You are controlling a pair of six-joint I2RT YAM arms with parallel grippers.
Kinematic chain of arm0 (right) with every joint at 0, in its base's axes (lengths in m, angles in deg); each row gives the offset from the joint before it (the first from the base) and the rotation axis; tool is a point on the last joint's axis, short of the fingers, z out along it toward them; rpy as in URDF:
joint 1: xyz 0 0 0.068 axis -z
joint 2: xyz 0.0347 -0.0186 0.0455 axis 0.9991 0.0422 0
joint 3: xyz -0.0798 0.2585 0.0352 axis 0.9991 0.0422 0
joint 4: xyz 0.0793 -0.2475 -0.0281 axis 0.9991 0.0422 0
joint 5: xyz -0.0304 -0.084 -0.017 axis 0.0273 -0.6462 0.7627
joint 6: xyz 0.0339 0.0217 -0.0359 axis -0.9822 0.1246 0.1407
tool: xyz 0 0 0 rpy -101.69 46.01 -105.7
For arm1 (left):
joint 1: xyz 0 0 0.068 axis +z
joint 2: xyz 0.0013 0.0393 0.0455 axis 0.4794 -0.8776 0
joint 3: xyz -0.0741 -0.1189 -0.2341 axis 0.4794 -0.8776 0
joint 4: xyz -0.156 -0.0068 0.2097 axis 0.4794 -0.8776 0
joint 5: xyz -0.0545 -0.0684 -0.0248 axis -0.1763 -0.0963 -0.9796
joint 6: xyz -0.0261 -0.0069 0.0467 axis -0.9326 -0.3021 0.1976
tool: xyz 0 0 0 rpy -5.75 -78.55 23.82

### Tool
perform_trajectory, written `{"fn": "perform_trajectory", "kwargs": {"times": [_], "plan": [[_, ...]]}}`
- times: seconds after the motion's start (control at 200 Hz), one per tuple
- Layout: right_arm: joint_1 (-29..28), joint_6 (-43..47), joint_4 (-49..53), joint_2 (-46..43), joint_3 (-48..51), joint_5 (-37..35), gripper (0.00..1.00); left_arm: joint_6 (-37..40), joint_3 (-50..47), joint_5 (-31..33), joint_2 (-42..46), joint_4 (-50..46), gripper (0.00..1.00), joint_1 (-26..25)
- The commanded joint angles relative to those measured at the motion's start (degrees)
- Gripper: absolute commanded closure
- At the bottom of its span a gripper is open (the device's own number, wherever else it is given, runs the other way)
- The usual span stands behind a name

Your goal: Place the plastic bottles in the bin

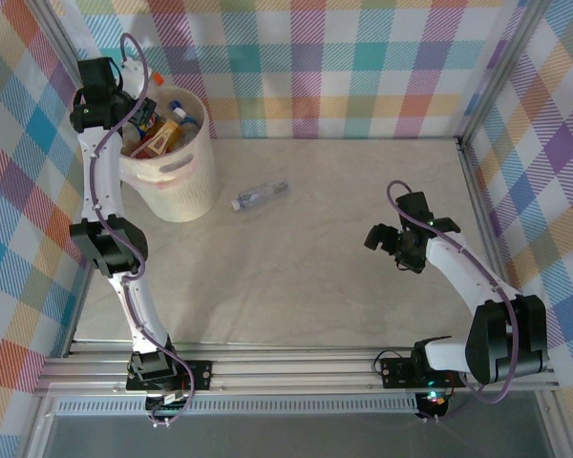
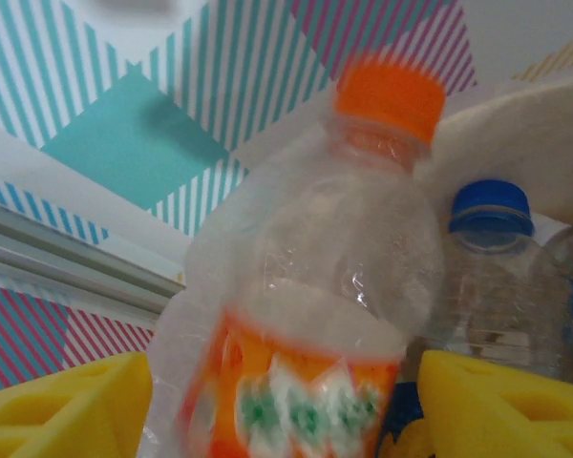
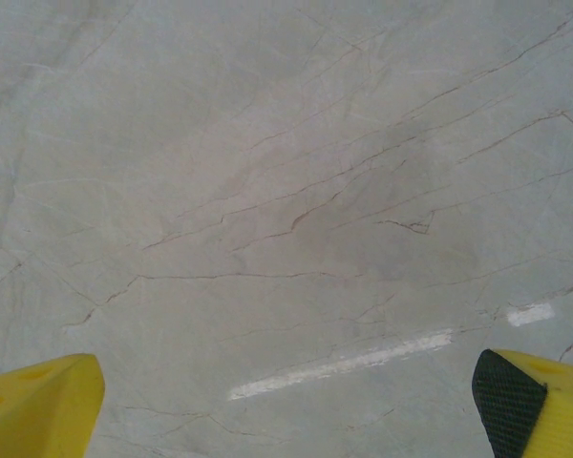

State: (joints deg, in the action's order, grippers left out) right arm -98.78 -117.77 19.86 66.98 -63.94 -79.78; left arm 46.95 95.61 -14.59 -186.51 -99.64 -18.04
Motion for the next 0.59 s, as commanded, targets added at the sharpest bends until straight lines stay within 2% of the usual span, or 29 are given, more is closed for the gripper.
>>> {"fn": "perform_trajectory", "kwargs": {"times": [0.0,0.275,0.4,0.5,0.59], "plan": [[0.22,-0.47,0.68,-0.45,-1.95,-0.34,0.00,0.32,1.52,-2.66,0.04,-1.83,0.23,0.55],[0.17,-0.46,0.68,-0.36,-2.00,-0.38,0.00,-0.73,1.51,-4.37,0.65,-1.83,0.25,0.54],[0.19,-0.47,0.68,-0.69,-1.91,-0.33,0.00,-3.22,1.44,-8.17,0.90,-1.60,0.28,0.72],[0.14,-0.45,0.92,-0.87,-1.82,-0.54,0.00,-8.98,1.52,-15.29,1.35,-0.60,0.31,1.71],[0.14,-0.39,0.86,-0.87,-1.91,-0.51,0.00,-18.83,1.65,-19.89,1.27,3.34,0.34,3.08]]}}
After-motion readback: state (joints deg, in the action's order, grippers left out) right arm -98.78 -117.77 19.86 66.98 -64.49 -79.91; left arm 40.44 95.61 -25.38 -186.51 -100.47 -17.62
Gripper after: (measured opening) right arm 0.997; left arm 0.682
